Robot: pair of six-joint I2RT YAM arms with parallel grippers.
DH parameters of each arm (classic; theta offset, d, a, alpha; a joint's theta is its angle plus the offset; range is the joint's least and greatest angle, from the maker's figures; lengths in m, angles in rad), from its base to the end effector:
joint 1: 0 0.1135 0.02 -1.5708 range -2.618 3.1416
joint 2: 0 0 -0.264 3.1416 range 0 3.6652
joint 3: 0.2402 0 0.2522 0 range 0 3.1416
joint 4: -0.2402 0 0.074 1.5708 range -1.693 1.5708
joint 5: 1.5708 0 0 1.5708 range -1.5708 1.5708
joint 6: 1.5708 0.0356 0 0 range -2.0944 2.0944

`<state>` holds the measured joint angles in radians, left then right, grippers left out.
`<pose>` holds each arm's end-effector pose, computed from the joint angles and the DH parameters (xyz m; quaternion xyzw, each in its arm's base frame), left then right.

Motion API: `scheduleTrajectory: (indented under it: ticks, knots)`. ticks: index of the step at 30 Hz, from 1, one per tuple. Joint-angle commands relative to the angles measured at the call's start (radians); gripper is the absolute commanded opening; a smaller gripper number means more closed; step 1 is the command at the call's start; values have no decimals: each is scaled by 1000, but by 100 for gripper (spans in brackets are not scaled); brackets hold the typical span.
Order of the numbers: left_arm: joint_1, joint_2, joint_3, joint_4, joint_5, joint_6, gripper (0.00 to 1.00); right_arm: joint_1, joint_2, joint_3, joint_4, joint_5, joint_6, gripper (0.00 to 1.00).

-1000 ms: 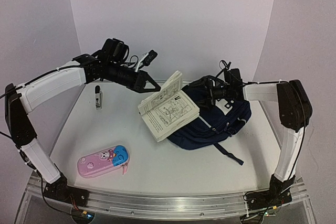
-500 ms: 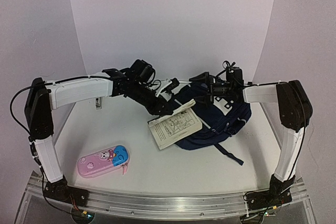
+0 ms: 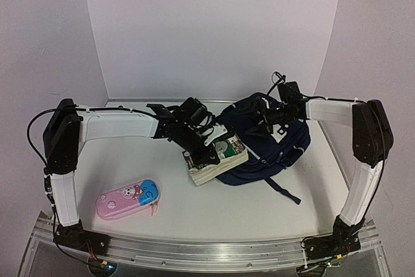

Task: Pack the student bag
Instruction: Place the book in the student bag.

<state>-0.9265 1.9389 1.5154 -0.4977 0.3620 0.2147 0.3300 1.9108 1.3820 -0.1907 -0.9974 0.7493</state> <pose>0.2469 -0.3497 0.2284 0.5519 0.7535 -0.2693 0.2348 0.3876 0.1644 0.2291 -0.0267 0.8234 0.5600 0.0873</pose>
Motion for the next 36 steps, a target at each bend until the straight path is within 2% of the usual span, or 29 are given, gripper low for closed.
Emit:
scheduleTrajectory:
  ticks: [1, 4, 11, 16, 23, 31, 33, 35, 36]
  knots:
    - [1, -3, -62, 126, -80, 61, 0, 13, -47, 69, -368, 131, -387, 92]
    - [-2, 6, -78, 147, -106, 92, 0, 34, -44, 74, -394, 115, -434, 84]
    - [-35, 64, -83, 158, -177, 158, 0, 98, 0, 129, -427, 149, -488, 80]
    - [-43, 75, -100, 191, -191, 168, 0, 133, 42, 157, -426, 139, -493, 73]
    - [-43, 67, -122, 220, -195, 184, 0, 149, 122, 200, -425, 145, -509, 71]
    - [-44, 18, -178, 267, -188, 151, 0, 160, 105, 195, -423, 20, -520, 51]
    - [-43, -6, -204, 292, -184, 147, 0, 168, 98, 190, -424, 37, -523, 59]
    - [-43, -21, -227, 315, -185, 148, 0, 175, 118, 182, -424, 75, -520, 74]
    - [-43, -23, -229, 317, -186, 151, 0, 176, 132, 182, -425, 83, -522, 75]
